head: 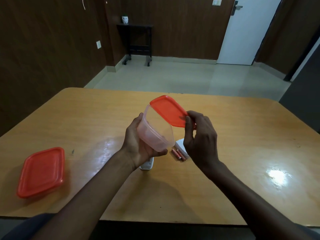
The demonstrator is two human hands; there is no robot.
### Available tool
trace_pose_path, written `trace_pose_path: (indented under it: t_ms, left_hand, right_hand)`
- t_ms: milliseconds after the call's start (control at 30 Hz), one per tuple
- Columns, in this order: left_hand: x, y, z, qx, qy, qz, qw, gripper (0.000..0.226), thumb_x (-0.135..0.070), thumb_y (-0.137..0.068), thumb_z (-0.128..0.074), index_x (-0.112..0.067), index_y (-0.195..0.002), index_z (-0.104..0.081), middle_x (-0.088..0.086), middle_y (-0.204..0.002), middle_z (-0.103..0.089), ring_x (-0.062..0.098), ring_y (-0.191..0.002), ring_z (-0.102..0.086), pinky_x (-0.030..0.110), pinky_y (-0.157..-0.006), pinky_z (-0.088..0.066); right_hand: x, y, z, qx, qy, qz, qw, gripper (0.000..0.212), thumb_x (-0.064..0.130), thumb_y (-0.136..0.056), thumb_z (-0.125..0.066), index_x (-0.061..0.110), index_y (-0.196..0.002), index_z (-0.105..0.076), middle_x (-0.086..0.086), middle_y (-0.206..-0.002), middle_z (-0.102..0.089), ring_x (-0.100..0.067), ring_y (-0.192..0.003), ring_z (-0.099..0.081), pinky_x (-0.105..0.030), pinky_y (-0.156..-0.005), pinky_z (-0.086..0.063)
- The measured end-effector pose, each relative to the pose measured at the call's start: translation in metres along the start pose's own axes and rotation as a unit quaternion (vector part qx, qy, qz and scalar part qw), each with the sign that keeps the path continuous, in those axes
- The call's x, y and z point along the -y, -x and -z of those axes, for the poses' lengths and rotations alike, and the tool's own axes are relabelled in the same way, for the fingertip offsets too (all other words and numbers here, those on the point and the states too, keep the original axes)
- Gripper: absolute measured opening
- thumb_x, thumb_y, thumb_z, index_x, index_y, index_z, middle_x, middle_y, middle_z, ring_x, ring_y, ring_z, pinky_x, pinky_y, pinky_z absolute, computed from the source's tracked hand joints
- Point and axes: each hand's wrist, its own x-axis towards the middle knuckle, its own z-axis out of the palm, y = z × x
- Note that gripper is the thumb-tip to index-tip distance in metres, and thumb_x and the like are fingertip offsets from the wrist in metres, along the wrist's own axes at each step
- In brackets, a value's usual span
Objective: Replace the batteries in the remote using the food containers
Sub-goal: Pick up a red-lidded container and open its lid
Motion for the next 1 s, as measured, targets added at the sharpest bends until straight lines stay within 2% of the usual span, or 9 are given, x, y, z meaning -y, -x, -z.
trace_pose_path:
  t_ms: [67, 167, 300, 400, 467, 633, 800, 867, 1000]
  left_hand:
    - [0.000, 0.000, 0.001, 0.000, 0.015, -0.004, 1.000, 0.043, -0.056, -0.086, -0.056, -0.017, -0.096, -0.072, 0.016, -0.095, -0.067, 0.041, -0.094, -0.061, 0.047, -0.069, -0.053]
    - [-0.003, -0.003, 0.006, 0.022, 0.037, -0.010, 0.999, 0.062, -0.053, -0.085, -0.060, -0.014, -0.133, -0.058, 0.020, -0.121, -0.061, 0.043, -0.108, -0.058, 0.052, -0.077, -0.056]
    - [-0.005, -0.004, 0.007, 0.051, 0.054, -0.002, 0.997, 0.063, -0.056, -0.089, -0.057, -0.014, -0.135, -0.059, 0.021, -0.138, -0.059, 0.044, -0.130, -0.052, 0.066, -0.098, -0.043]
    - [0.000, -0.001, 0.006, 0.046, 0.050, -0.002, 0.998, 0.055, -0.056, -0.092, -0.053, -0.016, -0.129, -0.061, 0.022, -0.134, -0.060, 0.044, -0.131, -0.052, 0.070, -0.082, -0.052]
    - [0.002, 0.002, 0.002, 0.045, 0.034, 0.006, 0.998, 0.049, -0.056, -0.094, -0.050, -0.017, -0.119, -0.066, 0.026, -0.131, -0.060, 0.043, -0.126, -0.056, 0.067, -0.074, -0.055]
    - [0.006, 0.004, -0.002, 0.037, 0.029, 0.010, 0.999, 0.047, -0.055, -0.097, -0.047, -0.019, -0.104, -0.077, 0.028, -0.126, -0.065, 0.047, -0.111, -0.065, 0.070, -0.093, -0.046]
    - [0.013, 0.000, -0.008, 0.048, 0.043, 0.008, 0.998, 0.045, -0.049, -0.101, -0.045, -0.022, -0.136, -0.057, 0.025, -0.136, -0.060, 0.047, -0.124, -0.058, 0.066, -0.102, -0.043]
    - [0.023, 0.001, -0.013, 0.071, 0.038, 0.015, 0.997, 0.048, -0.046, -0.104, -0.040, -0.018, -0.141, -0.052, 0.024, -0.138, -0.059, 0.048, -0.127, -0.055, 0.062, -0.102, -0.045]
    - [0.043, 0.012, -0.031, 0.062, -0.034, 0.000, 0.998, 0.043, -0.039, -0.106, -0.040, -0.014, -0.134, -0.060, 0.017, -0.125, -0.070, 0.035, -0.112, -0.068, 0.050, -0.093, -0.057]
  right_hand:
    - [-0.010, -0.004, -0.003, -0.007, -0.027, -0.079, 0.996, 0.024, 0.016, -0.103, -0.046, 0.001, -0.111, -0.063, -0.013, -0.091, -0.072, -0.025, -0.072, -0.069, -0.034, -0.063, -0.054]
    - [-0.025, -0.008, -0.003, 0.005, -0.068, -0.288, 0.955, 0.021, 0.021, -0.105, -0.046, 0.009, -0.113, -0.061, -0.009, -0.094, -0.074, -0.023, -0.067, -0.074, -0.041, -0.065, -0.058]
    - [-0.053, -0.010, -0.011, 0.012, -0.206, -0.568, 0.796, 0.025, 0.018, -0.104, -0.049, 0.010, -0.124, -0.061, -0.006, -0.107, -0.074, -0.017, -0.067, -0.077, -0.034, -0.076, -0.062]
    - [-0.074, -0.007, -0.021, 0.016, -0.272, -0.653, 0.707, 0.031, 0.012, -0.101, -0.055, 0.003, -0.131, -0.060, -0.010, -0.112, -0.072, -0.016, -0.070, -0.077, -0.035, -0.082, -0.064]
    - [-0.080, -0.005, -0.022, 0.033, -0.252, -0.661, 0.706, 0.037, 0.011, -0.098, -0.061, 0.003, -0.134, -0.058, -0.012, -0.112, -0.072, -0.015, -0.069, -0.077, -0.033, -0.081, -0.064]
    - [-0.077, -0.007, -0.009, 0.102, -0.085, -0.594, 0.793, 0.047, 0.014, -0.092, -0.069, 0.004, -0.137, -0.057, -0.018, -0.099, -0.075, -0.020, -0.062, -0.076, -0.039, -0.081, -0.064]
    - [-0.032, -0.015, 0.018, 0.168, -0.165, -0.533, 0.813, 0.015, 0.026, -0.096, -0.064, 0.012, -0.094, -0.070, -0.014, -0.094, -0.073, -0.025, -0.063, -0.073, -0.034, -0.054, -0.061]
    - [-0.016, -0.014, 0.029, 0.199, -0.210, -0.507, 0.812, 0.021, 0.028, -0.095, -0.065, 0.009, -0.098, -0.073, -0.012, -0.094, -0.073, -0.028, -0.070, -0.074, -0.035, -0.052, -0.060]
    - [-0.013, -0.004, 0.059, 0.184, -0.118, -0.474, 0.853, 0.031, 0.010, -0.086, -0.065, 0.010, -0.117, -0.070, -0.005, -0.084, -0.074, -0.018, -0.065, -0.073, -0.026, -0.044, -0.055]
